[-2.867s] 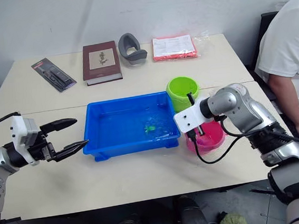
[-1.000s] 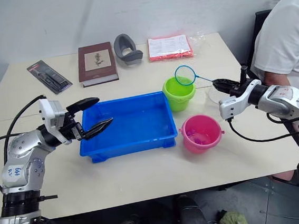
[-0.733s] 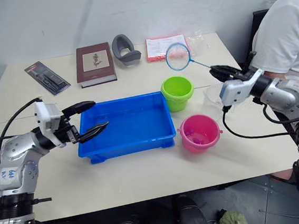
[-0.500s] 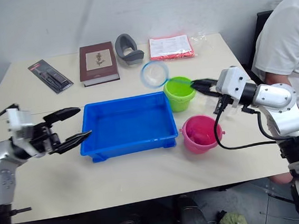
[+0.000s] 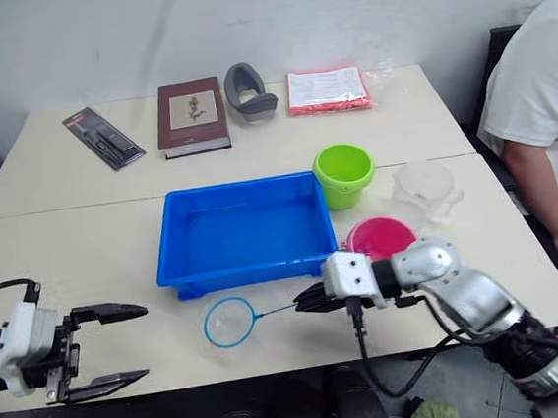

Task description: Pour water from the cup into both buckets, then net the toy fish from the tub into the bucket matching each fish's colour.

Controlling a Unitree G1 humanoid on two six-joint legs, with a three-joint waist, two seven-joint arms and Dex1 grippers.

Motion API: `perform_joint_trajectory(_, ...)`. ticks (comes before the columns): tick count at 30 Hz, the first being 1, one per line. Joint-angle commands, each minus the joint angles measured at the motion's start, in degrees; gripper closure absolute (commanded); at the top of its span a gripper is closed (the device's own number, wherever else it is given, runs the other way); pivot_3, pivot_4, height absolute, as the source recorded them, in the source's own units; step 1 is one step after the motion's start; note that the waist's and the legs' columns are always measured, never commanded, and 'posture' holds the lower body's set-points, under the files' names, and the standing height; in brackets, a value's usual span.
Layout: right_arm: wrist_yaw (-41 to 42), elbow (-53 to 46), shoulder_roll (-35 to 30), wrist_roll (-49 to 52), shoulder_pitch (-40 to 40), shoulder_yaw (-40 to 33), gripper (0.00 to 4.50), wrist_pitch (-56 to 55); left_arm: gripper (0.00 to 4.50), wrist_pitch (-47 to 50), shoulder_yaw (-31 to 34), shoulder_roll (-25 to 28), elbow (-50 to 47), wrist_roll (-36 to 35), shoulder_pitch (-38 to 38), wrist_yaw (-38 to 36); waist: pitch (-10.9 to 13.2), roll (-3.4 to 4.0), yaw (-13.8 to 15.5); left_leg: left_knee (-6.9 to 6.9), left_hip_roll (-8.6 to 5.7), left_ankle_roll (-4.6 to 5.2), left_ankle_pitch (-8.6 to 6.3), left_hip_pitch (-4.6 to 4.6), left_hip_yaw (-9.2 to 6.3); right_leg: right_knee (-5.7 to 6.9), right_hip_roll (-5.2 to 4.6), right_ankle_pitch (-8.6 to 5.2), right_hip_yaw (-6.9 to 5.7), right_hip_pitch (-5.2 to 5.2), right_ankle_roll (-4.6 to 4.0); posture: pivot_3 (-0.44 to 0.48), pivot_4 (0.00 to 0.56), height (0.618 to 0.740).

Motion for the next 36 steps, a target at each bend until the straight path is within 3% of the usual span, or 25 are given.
perform_joint_trajectory(1, 1.95, 6.51, 4.56, -6.25, -1.00, 4.33, 4.50, -6.00, 0.06, 0.69, 0.88, 0.80, -1.01, -0.47, 0.31, -0.19, -0.02, -0.04, -0.02, -0.01, 0.00, 0.00, 0.00, 0.00, -0.01, 0.00, 0.01, 0.00, -0.01, 0.00, -0.01, 0.000, 0.150, 0.740)
perform_joint_trajectory(6, 3.24, 15.25, 10.63, -9.76, -3.00, 5.97, 4.50, -7.77, 0.06, 3.21, 0.74, 2.28, -0.34, -1.41, -0.22, -1.08, -0.03, -0.05, -0.16, -0.01, -0.01, 0.00, 0.01, -0.01, 0.01, 0.07, 0.02, -0.02, -0.02, -0.03, -0.03, 0.000, 0.150, 0.740)
perform_joint_trajectory(10, 3.97, 14.28, 11.99, -9.58, -2.04, 5.08, 3.00, -6.84, 0.00, 4.70, 1.25, 2.61, -0.05, -1.31, -0.74, -0.10, -0.03, -0.05, -0.15, -0.01, 0.02, -0.01, 0.01, 0.00, 0.00, 0.08, 0.02, -0.04, -0.02, -0.03, -0.06, 0.000, 0.150, 0.740)
perform_joint_trajectory(14, 5.05, 10.94, 9.51, -9.27, -1.35, 3.00, 1.11, -6.31, 0.00, 7.44, 2.62, 1.74, -0.51, -2.27, 0.55, 1.37, -0.02, -0.04, -0.15, -0.01, 0.01, -0.01, 0.00, -0.01, -0.01, 0.07, 0.00, -0.04, -0.02, -0.03, -0.06, 0.000, 0.150, 0.740)
perform_joint_trajectory(16, 6.77, 3.29, 5.59, -2.59, 0.31, -1.40, 0.12, 1.31, 0.00, 6.32, 3.71, 1.47, 0.42, -0.24, 2.58, 1.10, -0.02, -0.04, -0.09, -0.01, 0.01, -0.02, -0.01, 0.00, -0.01, 0.07, 0.00, -0.04, -0.02, -0.03, -0.07, 0.000, 0.150, 0.740)
perform_joint_trajectory(20, 9.28, -11.05, -1.80, 14.39, 5.06, -13.15, 0.05, 11.83, 0.00, 3.17, 6.67, 0.23, 3.32, 3.48, 3.38, 4.17, -0.03, -0.05, 0.11, -0.01, 0.01, 0.05, -0.09, -0.02, -0.06, 0.00, 0.00, -0.04, -0.03, -0.03, -0.06, 0.000, 0.150, 0.740)
perform_joint_trajectory(26, 7.17, -14.61, -5.04, 21.98, 11.94, -30.80, 0.05, 10.90, 0.00, -7.56, 11.71, -2.66, 10.61, 10.21, 6.32, 6.14, -0.08, -0.14, -0.04, -0.02, 0.14, 0.36, -0.45, -0.01, -0.08, -0.13, 0.11, -0.04, -0.10, 0.04, -0.07, 0.000, 0.150, 0.740)
perform_joint_trajectory(31, 13.51, 1.66, -11.35, 10.19, 15.66, -41.88, 0.05, -9.43, 0.00, -15.83, 14.75, -3.05, 21.26, 15.09, 5.51, 10.71, -0.09, -0.15, 0.14, -0.02, 0.11, 0.45, -0.52, 0.00, -0.01, -0.19, 0.11, -0.04, -0.10, 0.05, -0.06, 0.000, 0.150, 0.740)
perform_joint_trajectory(36, 16.09, 16.09, -15.68, 9.44, 14.46, -46.38, 0.05, -14.14, 0.00, -19.03, 13.62, -2.09, 26.44, 16.64, 3.15, 12.80, -0.13, -0.22, 0.13, -0.02, 0.06, 0.55, -0.52, 0.01, 0.04, -0.23, 0.05, -0.01, -0.11, 0.09, -0.01, 0.000, 0.150, 0.740)
